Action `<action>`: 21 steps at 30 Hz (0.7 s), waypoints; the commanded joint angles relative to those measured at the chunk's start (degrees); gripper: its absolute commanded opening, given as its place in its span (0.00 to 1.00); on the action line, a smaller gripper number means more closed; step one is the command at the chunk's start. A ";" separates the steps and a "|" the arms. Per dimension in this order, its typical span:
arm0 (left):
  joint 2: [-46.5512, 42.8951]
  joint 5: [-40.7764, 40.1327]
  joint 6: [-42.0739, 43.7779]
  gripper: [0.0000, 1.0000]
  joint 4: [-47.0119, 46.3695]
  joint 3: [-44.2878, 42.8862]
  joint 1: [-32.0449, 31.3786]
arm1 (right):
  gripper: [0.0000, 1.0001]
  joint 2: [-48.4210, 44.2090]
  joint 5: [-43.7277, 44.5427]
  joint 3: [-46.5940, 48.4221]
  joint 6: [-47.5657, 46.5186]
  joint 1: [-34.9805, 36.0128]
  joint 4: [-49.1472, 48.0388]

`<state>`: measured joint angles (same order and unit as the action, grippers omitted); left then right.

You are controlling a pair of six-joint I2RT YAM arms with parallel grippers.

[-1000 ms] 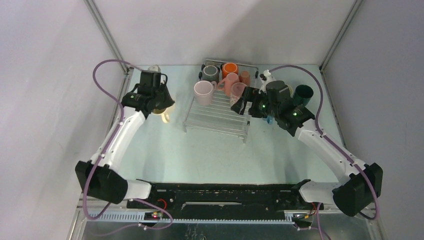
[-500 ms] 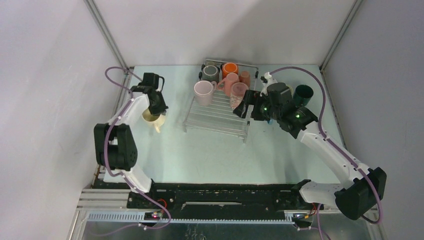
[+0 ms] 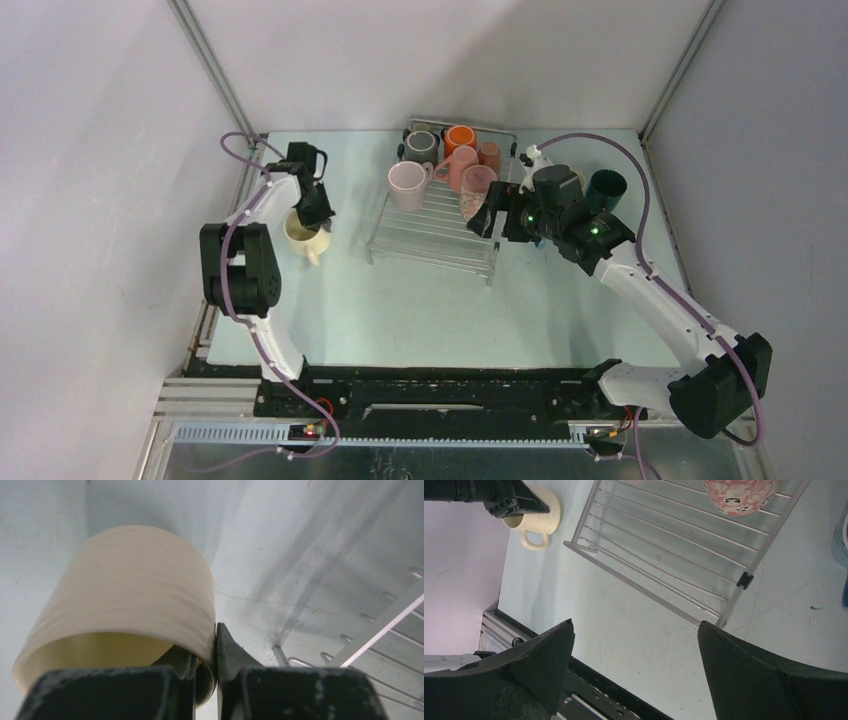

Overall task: Unload the cups from the dish rack
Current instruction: Place the cup at the center of the board.

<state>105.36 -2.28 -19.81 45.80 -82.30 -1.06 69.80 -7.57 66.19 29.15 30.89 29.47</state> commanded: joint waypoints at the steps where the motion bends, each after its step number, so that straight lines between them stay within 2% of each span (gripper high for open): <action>1: 0.95 0.81 2.53 0.00 0.65 -3.63 0.62 | 1.00 0.54 0.16 2.71 -2.22 0.39 0.45; 13: 4.30 1.84 4.06 0.11 0.95 -3.93 0.62 | 1.00 1.56 -0.60 3.18 -2.31 0.54 0.67; 21: 4.37 1.84 4.70 0.40 1.03 -4.71 0.62 | 1.00 1.83 -0.60 3.87 -2.33 0.92 1.28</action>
<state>109.78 -0.27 -16.47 47.27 -82.76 -0.82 71.59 -8.03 67.18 28.25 31.14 30.87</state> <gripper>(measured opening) 0.343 0.993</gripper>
